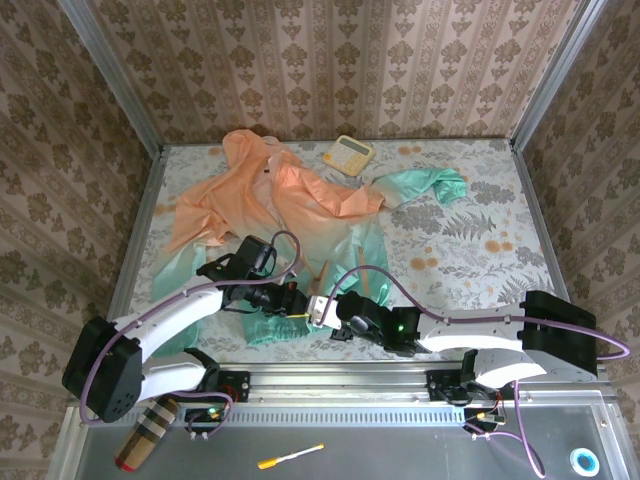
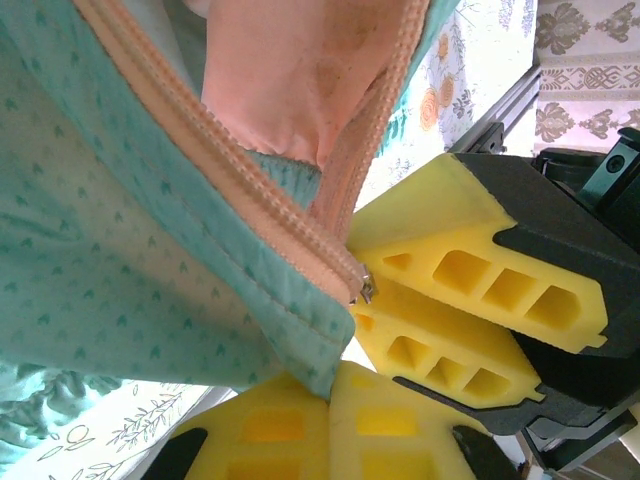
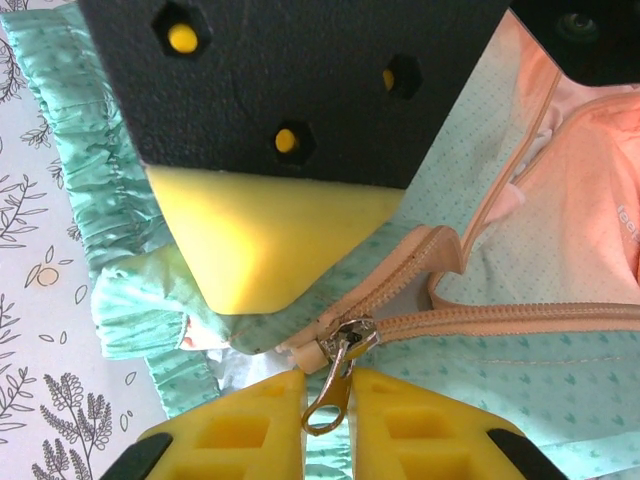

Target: Zip up the jacket

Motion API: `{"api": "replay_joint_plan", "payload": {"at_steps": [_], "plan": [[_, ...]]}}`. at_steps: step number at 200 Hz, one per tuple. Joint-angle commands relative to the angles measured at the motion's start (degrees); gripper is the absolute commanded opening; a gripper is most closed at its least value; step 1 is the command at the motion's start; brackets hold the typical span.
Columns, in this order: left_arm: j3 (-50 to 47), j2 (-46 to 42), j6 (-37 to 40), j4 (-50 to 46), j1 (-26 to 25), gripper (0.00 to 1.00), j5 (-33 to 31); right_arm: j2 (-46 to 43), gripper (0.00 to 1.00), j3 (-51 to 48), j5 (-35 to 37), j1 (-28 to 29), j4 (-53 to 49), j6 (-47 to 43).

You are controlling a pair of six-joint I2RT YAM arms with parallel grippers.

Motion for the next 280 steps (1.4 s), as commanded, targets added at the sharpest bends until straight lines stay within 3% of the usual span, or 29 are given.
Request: {"api": "replay_joint_plan", "payload": {"at_steps": [1, 170, 219, 272, 280], "plan": [[0.3, -0.3, 2.0, -2.7, 0.1, 0.00, 0.2, -2.2, 0.12, 0.9, 0.8, -0.3, -0.2, 1.7], [0.2, -1.1, 2.5, -3.4, -0.3, 0.00, -0.1, 2.2, 0.13, 5.8, -4.0, -1.2, -5.4, -0.2], [0.3, -1.3, 3.1, -3.9, -0.2, 0.00, -0.1, 2.7, 0.01, 7.1, -3.4, -1.2, -8.0, -1.4], [-0.3, -2.5, 4.4, -5.5, 0.2, 0.00, -0.7, 5.5, 0.00, 8.9, -3.7, -1.3, -10.0, -0.4], [-0.6, -3.0, 4.3, -5.4, 0.4, 0.05, -1.0, 5.4, 0.00, 9.3, -3.7, -1.3, -10.7, 0.0]]}}
